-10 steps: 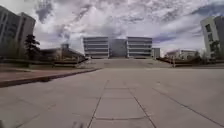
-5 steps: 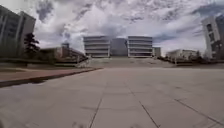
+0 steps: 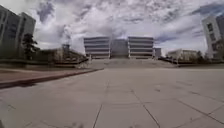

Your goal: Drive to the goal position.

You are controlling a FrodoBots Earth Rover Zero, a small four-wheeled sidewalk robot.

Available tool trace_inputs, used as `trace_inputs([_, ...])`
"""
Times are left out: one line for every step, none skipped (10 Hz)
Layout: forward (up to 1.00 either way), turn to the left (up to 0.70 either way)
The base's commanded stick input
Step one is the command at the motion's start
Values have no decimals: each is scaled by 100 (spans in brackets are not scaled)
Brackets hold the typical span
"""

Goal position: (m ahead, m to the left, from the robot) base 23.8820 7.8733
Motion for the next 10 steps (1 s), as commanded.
trace_inputs([100,0])
trace_inputs([100,0])
trace_inputs([100,-3])
trace_inputs([100,-35])
trace_inputs([100,-39])
trace_inputs([100,-40])
trace_inputs([100,-25])
trace_inputs([100,0])
trace_inputs([100,0])
trace_inputs([100,0])
